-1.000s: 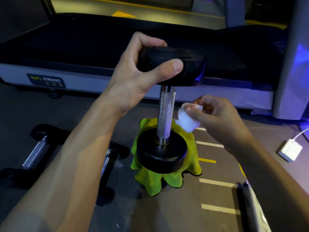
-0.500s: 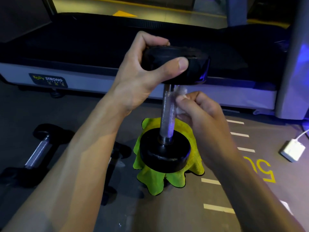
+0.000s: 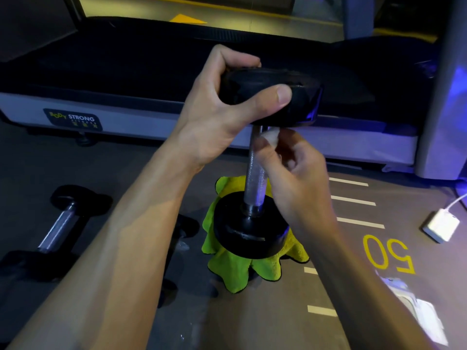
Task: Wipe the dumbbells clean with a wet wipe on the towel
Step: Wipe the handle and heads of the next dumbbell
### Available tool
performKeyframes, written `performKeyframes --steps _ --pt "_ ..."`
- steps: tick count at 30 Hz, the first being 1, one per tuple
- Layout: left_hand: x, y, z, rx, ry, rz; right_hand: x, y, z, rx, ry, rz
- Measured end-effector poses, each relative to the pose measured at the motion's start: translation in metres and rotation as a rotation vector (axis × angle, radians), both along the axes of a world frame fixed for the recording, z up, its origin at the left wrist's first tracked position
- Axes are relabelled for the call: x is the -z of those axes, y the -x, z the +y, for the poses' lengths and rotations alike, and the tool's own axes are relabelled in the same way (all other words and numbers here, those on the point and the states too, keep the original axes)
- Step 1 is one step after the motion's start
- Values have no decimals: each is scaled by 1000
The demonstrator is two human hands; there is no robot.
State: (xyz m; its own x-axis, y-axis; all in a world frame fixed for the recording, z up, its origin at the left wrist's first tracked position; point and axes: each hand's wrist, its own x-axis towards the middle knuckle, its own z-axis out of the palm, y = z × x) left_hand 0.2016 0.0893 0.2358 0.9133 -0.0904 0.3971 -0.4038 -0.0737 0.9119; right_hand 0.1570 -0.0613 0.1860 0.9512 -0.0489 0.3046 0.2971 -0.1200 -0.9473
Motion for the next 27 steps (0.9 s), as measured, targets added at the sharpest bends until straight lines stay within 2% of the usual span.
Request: performKeyframes --steps 6,8,13,16,21,25,27 --pt "-1 7 0 35 3 -17 -7 -22 15 -129 -306 112" --pt "-1 8 1 42 15 -26 -5 -24 12 -140 -342 147" --pt "0 5 -1 -8 1 -18 4 -1 10 -127 -316 84" --pt "1 3 -1 -28 10 -12 8 15 3 -143 -505 77" --pt "0 3 -4 -20 5 -14 9 14 15 190 -383 -32" --pt "0 1 -4 -48 -6 -5 12 0 24 239 -339 -70" --pt "0 0 -3 -58 -8 -5 11 -8 27 244 -249 -49"
